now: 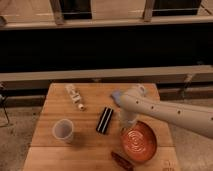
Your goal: Drag the ceramic bowl in a circle
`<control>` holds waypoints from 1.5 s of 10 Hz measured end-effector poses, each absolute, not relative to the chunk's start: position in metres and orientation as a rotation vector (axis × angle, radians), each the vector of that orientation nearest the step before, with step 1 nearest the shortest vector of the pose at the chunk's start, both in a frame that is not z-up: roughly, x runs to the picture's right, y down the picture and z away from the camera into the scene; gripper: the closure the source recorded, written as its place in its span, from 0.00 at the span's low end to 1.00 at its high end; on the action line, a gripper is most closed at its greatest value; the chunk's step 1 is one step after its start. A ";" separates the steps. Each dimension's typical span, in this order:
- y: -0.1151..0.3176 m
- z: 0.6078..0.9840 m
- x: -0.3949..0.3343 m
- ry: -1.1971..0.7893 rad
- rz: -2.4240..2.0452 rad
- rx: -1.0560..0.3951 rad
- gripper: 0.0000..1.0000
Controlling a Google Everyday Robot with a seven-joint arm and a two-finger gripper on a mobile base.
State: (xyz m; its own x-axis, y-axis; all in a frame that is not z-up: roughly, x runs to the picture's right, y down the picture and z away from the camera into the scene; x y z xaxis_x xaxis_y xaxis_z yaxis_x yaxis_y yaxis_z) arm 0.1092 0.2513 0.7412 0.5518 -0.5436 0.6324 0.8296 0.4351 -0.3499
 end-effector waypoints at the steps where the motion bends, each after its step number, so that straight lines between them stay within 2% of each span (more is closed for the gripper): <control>1: 0.249 0.743 0.128 -0.445 -0.869 -0.701 1.00; 3: 0.236 0.755 0.162 -0.401 -0.818 -0.718 1.00; 6: 0.212 0.787 0.177 -0.372 -0.796 -0.744 0.99; 8: 0.196 0.809 0.176 -0.358 -0.803 -0.762 0.86; 9: 0.186 0.821 0.170 -0.354 -0.816 -0.772 0.73; 13: 0.177 0.830 0.128 -0.380 -0.886 -0.770 0.38; 15: 0.178 0.828 0.107 -0.420 -0.940 -0.763 0.37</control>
